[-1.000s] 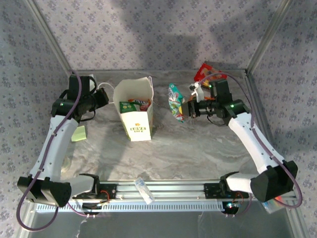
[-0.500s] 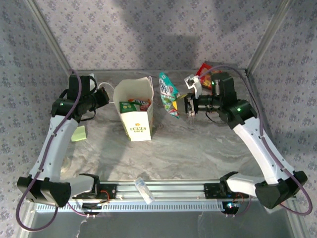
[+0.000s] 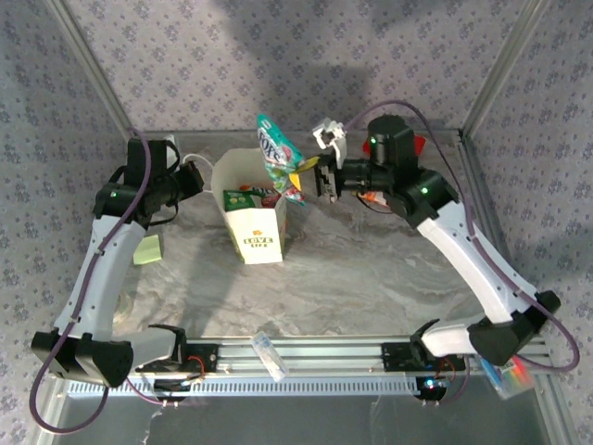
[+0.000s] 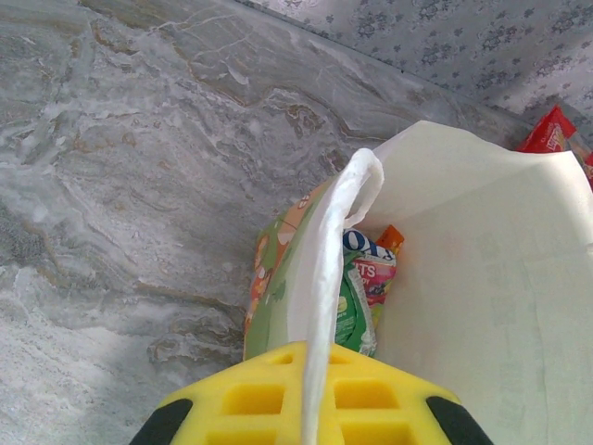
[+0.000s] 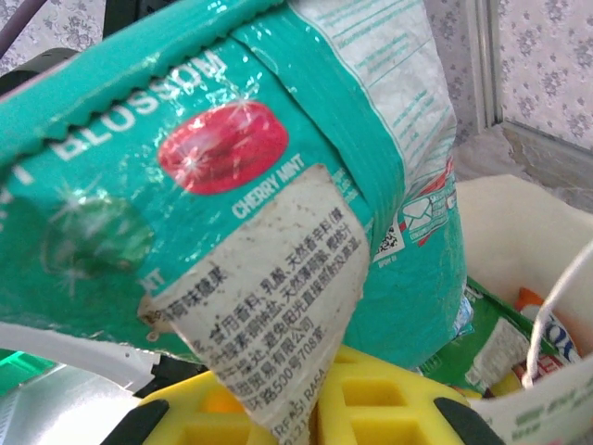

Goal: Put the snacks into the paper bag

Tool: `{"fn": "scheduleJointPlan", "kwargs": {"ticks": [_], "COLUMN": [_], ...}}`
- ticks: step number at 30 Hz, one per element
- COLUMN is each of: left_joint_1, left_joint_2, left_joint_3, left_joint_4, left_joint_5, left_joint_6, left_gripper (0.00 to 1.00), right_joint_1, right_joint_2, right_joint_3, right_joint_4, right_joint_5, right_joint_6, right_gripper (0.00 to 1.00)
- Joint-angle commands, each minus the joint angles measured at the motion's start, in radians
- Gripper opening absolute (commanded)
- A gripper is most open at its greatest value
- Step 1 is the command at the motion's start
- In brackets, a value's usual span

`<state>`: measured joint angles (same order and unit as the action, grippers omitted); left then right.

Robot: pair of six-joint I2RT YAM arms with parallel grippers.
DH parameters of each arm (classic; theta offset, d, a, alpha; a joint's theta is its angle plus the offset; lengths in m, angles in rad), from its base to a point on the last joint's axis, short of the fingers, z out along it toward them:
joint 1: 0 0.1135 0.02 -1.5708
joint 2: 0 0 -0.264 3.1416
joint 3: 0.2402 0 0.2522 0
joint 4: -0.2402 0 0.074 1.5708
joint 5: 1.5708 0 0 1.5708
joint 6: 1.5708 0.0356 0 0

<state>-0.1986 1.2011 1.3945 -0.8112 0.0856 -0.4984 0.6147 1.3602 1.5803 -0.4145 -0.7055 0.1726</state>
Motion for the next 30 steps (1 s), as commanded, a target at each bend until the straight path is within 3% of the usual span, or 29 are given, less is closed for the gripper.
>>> {"fn": "scheduleJointPlan", "kwargs": {"ticks": [1, 20, 30], "left_joint_1": [-0.007, -0.009, -0.008], "left_joint_2": [-0.002, 0.000, 0.003], "left_joint_3": [0.029, 0.046, 0.052], "left_joint_4": [0.001, -0.012, -0.017], "left_joint_5": [0.001, -0.004, -0.014], "left_joint_6": [0.012, 0.027, 0.027], "left_gripper": [0.06, 0.06, 0.06], "right_joint_1": [0.018, 0.044, 0.048], "right_joint_2": [0.048, 0.375, 0.436], "right_joint_3": [0.076, 0.289, 0.331], "right_joint_4": [0.101, 0.126, 0.086], "right_joint_5": [-0.039, -0.050, -0.051], "right_joint_6": [0.038, 0.179, 0.183], "right_gripper": [0.14, 0.15, 0.15]}}
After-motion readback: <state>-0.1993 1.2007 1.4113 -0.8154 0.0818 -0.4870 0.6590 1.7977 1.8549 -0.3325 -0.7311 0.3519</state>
